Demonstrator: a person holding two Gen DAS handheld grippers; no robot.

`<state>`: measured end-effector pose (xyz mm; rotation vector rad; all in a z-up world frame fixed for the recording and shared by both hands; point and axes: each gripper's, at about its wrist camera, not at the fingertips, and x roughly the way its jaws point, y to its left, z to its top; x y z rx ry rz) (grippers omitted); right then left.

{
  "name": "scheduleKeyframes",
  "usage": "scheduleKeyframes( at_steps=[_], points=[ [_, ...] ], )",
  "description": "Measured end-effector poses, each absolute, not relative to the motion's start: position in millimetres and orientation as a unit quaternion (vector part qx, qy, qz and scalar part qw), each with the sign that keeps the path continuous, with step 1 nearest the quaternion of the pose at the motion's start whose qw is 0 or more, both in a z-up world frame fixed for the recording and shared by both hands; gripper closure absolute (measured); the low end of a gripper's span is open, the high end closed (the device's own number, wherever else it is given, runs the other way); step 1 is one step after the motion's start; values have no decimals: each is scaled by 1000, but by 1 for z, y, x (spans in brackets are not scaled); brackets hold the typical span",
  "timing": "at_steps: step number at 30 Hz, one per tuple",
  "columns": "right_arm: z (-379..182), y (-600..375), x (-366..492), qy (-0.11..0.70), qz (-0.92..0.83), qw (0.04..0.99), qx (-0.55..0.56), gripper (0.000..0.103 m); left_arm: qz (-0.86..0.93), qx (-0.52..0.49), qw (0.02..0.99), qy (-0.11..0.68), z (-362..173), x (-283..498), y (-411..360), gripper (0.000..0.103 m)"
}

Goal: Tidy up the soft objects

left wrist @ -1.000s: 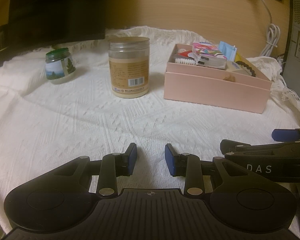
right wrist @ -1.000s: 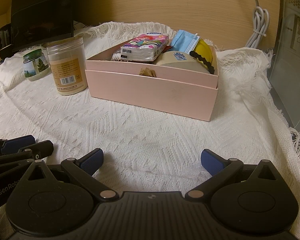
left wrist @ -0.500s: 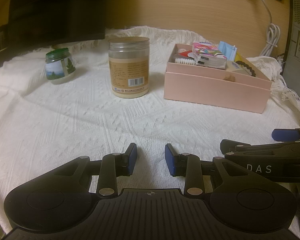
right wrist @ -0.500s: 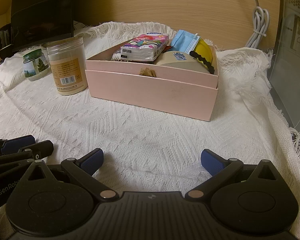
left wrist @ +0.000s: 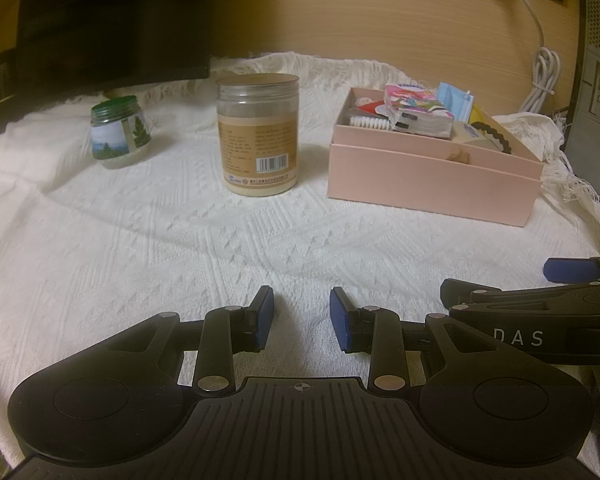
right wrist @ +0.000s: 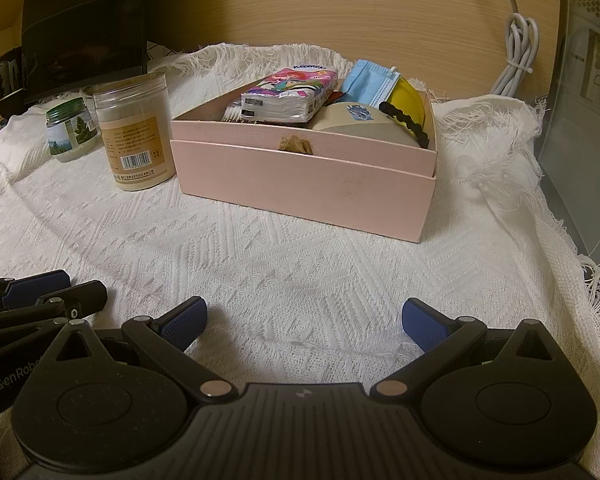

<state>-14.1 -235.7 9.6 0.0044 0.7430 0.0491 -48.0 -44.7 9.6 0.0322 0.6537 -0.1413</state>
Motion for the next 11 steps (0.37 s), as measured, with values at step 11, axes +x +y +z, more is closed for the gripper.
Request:
scheduleKeyframes(
  at_steps=[11],
  points=[
    [10, -236, -14, 363, 24, 931, 2, 0, -67, 14, 945, 321, 9, -48, -46, 69]
  ],
)
